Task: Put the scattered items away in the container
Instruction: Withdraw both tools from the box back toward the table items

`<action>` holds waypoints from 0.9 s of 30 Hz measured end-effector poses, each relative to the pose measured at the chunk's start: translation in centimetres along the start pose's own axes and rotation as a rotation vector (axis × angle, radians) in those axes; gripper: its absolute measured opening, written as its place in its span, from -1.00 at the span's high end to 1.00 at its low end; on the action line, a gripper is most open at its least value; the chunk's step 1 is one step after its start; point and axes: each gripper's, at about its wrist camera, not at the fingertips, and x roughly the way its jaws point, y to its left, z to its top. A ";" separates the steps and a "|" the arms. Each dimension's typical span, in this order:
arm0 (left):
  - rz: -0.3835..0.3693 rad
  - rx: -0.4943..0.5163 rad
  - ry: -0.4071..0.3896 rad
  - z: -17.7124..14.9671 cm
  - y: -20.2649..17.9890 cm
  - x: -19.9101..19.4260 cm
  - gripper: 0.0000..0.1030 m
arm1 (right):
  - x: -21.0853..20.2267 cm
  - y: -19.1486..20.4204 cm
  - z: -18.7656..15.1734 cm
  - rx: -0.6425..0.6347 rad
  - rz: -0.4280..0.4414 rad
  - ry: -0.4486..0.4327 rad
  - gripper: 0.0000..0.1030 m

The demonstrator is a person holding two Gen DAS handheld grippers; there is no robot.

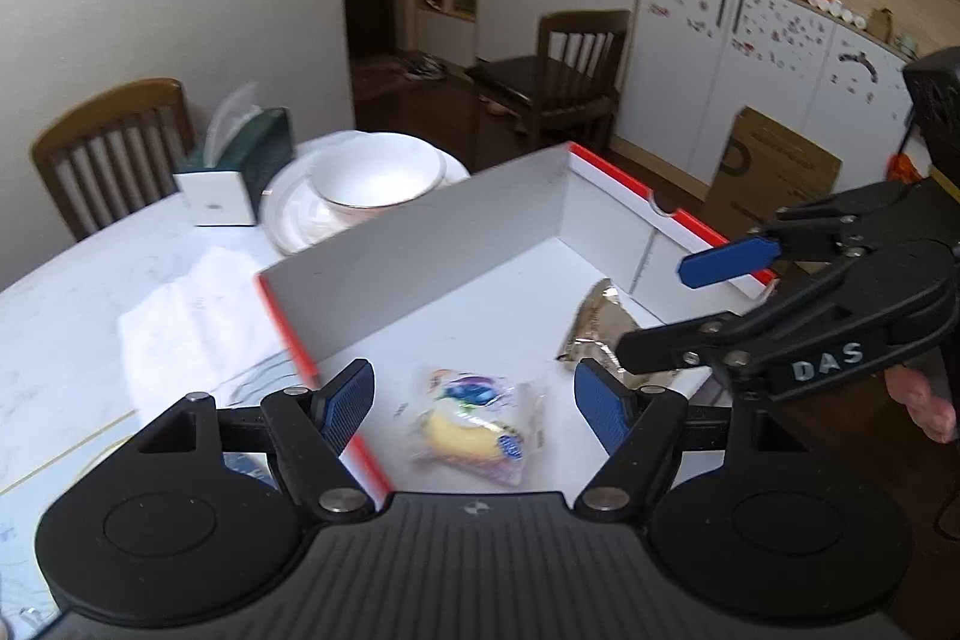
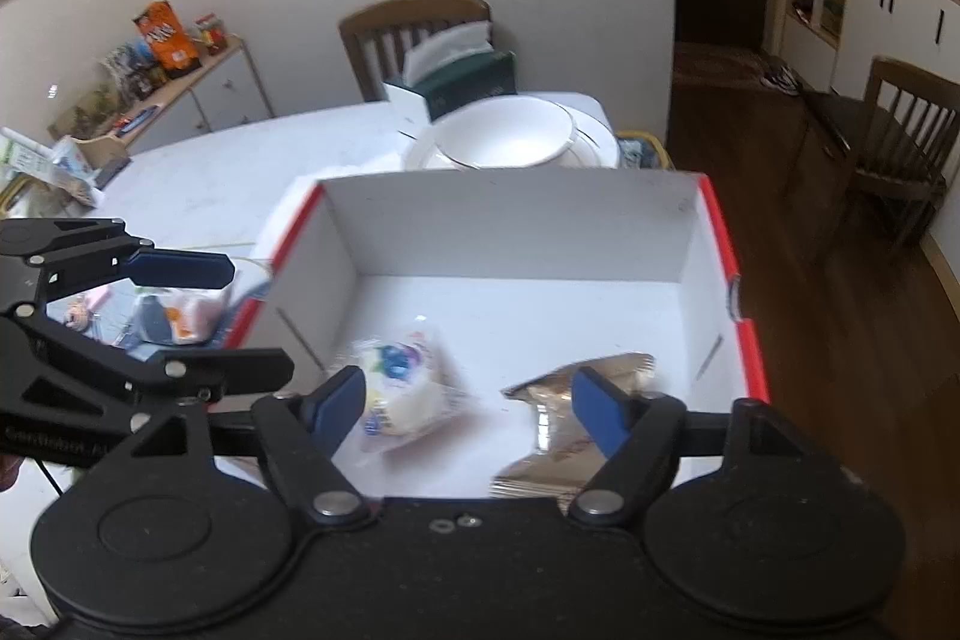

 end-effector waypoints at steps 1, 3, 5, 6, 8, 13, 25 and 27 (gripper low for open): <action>0.009 -0.002 -0.007 -0.2 0.2 -0.4 -0.42 | -0.3 0.4 -0.1 -0.006 0.013 -0.010 -0.56; 0.015 -0.007 -0.020 -0.6 0.7 -1.4 -0.48 | -0.6 1.2 -0.3 -0.008 0.030 -0.027 -0.59; 0.019 -0.012 -0.035 -1.1 1.1 -2.2 -0.55 | -0.9 2.0 -0.6 -0.003 0.035 -0.037 -0.63; 0.018 -0.012 -0.042 -1.3 1.4 -2.6 -0.55 | -1.0 2.3 -0.7 0.000 0.036 -0.041 -0.66; 0.017 -0.014 -0.051 -1.7 1.9 -3.3 -0.56 | -1.1 3.0 -0.9 0.005 0.035 -0.045 -0.69; 0.023 -0.028 -0.068 -3.2 3.4 -4.9 -0.57 | -0.8 5.4 -1.5 0.009 0.024 -0.043 -0.78; 0.078 -0.091 -0.080 -8.3 9.8 -9.0 -0.59 | 0.6 13.1 -1.7 0.010 0.011 -0.044 -0.88; 0.088 -0.102 -0.083 -9.3 11.1 -9.7 -0.60 | 1.0 14.5 -1.7 0.007 0.013 -0.041 -0.88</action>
